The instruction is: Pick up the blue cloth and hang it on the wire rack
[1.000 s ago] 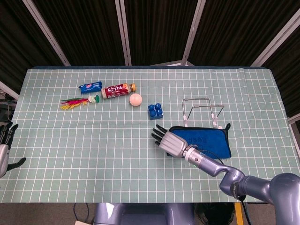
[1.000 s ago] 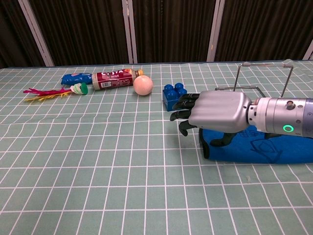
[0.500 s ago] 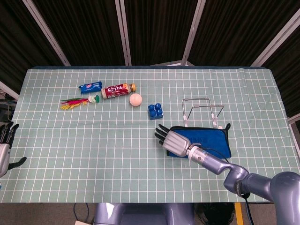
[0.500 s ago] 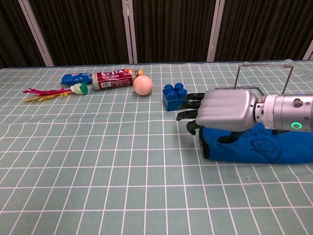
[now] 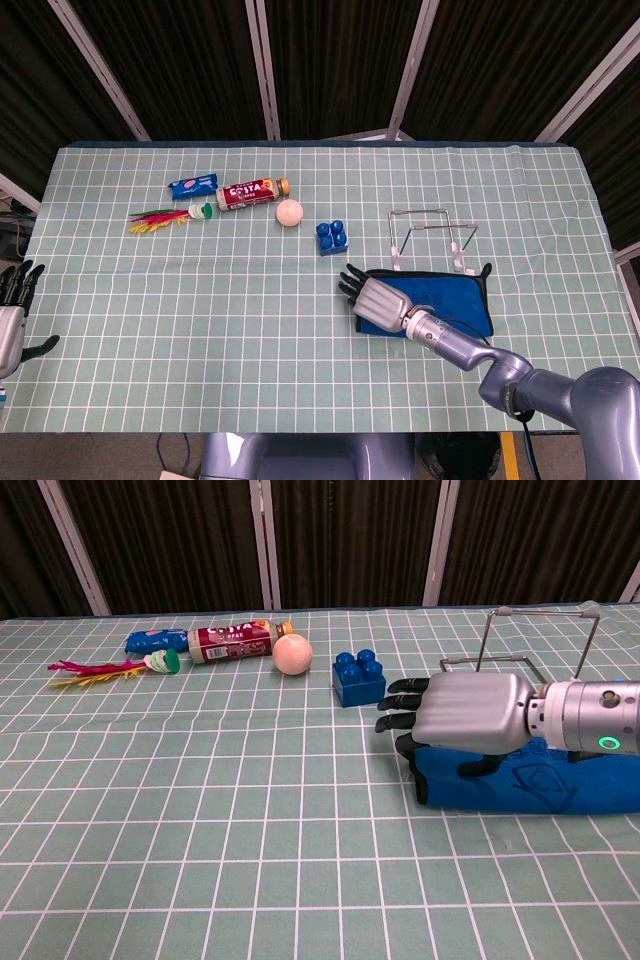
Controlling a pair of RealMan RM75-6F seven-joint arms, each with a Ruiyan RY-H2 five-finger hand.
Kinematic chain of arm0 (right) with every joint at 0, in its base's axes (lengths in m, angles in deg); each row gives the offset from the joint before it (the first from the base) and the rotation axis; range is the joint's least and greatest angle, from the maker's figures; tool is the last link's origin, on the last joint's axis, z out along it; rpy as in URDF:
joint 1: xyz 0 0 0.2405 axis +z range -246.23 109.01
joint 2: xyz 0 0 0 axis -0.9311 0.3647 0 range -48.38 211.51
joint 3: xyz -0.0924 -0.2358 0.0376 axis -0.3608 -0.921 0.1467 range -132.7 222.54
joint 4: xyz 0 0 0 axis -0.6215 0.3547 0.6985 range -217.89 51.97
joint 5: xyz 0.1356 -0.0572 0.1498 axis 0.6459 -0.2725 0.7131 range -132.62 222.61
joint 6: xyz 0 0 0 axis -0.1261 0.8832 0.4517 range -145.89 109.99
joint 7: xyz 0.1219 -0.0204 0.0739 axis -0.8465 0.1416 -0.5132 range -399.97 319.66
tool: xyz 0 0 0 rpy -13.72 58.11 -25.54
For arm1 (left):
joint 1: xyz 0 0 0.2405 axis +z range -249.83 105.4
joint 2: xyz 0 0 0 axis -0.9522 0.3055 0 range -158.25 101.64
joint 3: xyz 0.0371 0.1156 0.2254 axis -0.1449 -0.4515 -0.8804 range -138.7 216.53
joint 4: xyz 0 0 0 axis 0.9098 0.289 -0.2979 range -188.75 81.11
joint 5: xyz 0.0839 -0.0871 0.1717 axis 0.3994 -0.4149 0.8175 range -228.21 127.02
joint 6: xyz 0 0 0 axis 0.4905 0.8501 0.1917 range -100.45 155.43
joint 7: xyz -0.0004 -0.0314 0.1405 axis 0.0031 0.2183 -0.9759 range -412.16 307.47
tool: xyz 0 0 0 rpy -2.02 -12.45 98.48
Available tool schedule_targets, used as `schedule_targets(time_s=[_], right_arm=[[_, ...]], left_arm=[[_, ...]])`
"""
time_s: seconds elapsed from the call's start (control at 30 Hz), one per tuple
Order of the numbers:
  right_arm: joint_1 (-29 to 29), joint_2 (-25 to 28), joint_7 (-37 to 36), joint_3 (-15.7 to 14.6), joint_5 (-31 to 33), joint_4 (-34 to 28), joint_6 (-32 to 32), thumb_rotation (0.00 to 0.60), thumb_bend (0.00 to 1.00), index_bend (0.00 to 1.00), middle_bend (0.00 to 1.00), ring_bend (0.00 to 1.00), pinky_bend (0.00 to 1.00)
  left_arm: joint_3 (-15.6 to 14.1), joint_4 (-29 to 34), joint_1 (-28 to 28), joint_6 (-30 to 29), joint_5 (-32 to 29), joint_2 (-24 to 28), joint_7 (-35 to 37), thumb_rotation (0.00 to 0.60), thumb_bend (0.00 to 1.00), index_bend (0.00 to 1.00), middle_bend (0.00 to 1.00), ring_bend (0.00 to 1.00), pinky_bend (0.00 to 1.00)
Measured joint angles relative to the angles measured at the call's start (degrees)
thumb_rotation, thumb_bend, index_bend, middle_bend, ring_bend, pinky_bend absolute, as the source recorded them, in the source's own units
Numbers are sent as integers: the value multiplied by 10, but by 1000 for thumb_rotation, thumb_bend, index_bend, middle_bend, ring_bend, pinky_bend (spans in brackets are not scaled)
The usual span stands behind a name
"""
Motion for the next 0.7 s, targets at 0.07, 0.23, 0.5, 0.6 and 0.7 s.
schedule_targets(time_s=[0.07, 0.23, 0.5, 0.6, 0.7], right_arm=[[0, -2, 0, -1, 1, 4, -1, 600, 228, 347, 79, 0, 0], [0, -6, -2, -7, -1, 12, 2, 600, 228, 347, 79, 0, 0], [0, -11, -8, -11, -1, 22, 5, 600, 237, 347, 79, 0, 0], [0, -12, -14, -13, -4, 24, 13, 600, 237, 347, 78, 0, 0], [0, -16, -20, -14, -9, 31, 24, 600, 236, 347, 78, 0, 0]], left_arm=[[0, 0, 0, 0, 0, 0, 0, 600, 0, 0, 0, 0, 0], [-1, 0, -1, 0, 0, -1, -1, 600, 0, 0, 0, 0, 0], [-1, 0, -1, 0, 0, -1, -2, 600, 0, 0, 0, 0, 0], [-1, 0, -1, 1, 0, -1, -2, 600, 0, 0, 0, 0, 0], [-1, -1, -2, 1, 0, -2, -2, 600, 0, 0, 0, 0, 0]])
